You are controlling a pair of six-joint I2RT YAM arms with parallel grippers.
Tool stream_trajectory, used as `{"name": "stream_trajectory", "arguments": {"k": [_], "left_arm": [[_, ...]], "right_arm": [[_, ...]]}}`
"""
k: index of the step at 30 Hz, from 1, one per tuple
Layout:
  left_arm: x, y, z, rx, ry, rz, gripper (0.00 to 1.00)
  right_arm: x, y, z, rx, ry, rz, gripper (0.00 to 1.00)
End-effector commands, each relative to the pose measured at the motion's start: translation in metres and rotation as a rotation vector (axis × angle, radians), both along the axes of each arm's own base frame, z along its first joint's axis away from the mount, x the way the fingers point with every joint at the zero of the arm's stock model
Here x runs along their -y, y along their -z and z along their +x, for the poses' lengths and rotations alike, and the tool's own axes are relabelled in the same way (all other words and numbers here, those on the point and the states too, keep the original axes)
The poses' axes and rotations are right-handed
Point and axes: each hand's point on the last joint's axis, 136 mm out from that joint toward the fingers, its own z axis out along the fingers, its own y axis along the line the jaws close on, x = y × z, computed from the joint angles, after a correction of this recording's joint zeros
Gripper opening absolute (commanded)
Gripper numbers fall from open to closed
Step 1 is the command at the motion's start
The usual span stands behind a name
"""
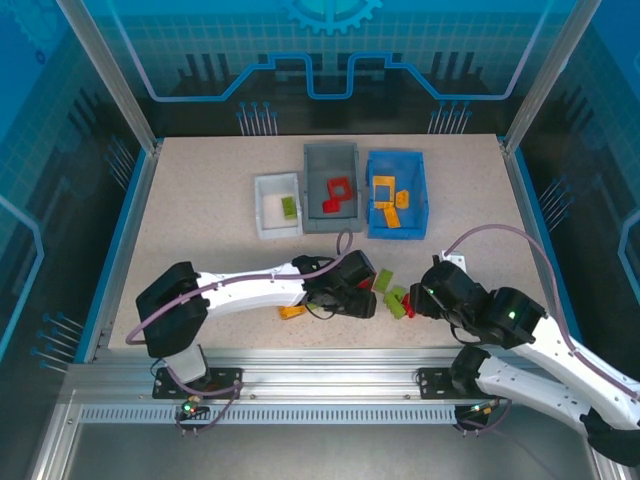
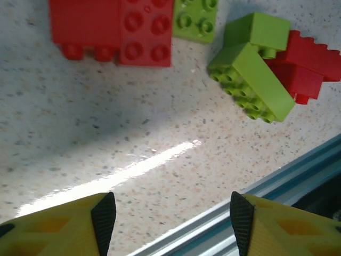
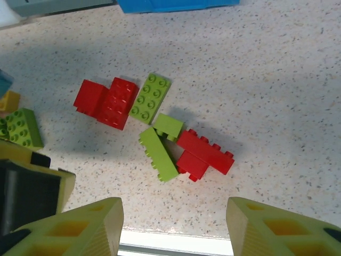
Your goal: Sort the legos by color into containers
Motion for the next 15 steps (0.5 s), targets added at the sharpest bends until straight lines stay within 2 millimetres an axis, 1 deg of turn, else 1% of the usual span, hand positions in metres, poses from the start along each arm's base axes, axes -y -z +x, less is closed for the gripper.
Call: {"name": "stream_trajectory", "arguments": {"k": [1, 3, 6, 8, 11, 15], "left_arm": [[0.038, -0.010, -0.008, -0.090, -0.043, -0.066, 0.63], [0.047, -0.002, -0.007, -0.135, -0.096, -0.047, 0.65], [0.066, 0.003, -0.006, -0.198, -0.153, -0.115, 0.66], [0.075, 0.006, -0.005, -0.239, -0.185, -0.138, 0.66], [0.082, 0.011, -0.001, -0.269, -0.217, -0.135, 0.67], [0.084, 0.022, 0.007, -0.299, -0.277, -0.140, 0.67]], "right_arm": [[0.003, -0.018, 0.006, 0.046, 0.023, -0.015, 0.55], [0.001, -0.023, 0.009, 0.061, 0.019, -0.009, 0.55], [0.002, -0.028, 0.010, 0.076, 0.016, -0.010, 0.55], [0.005, -0.031, 0.009, 0.086, 0.022, -0.011, 0.55], [0.010, -0.034, 0.007, 0.102, 0.032, -0.006, 0.55], [0.015, -0.036, 0.005, 0.108, 0.039, -0.003, 0.55]]}}
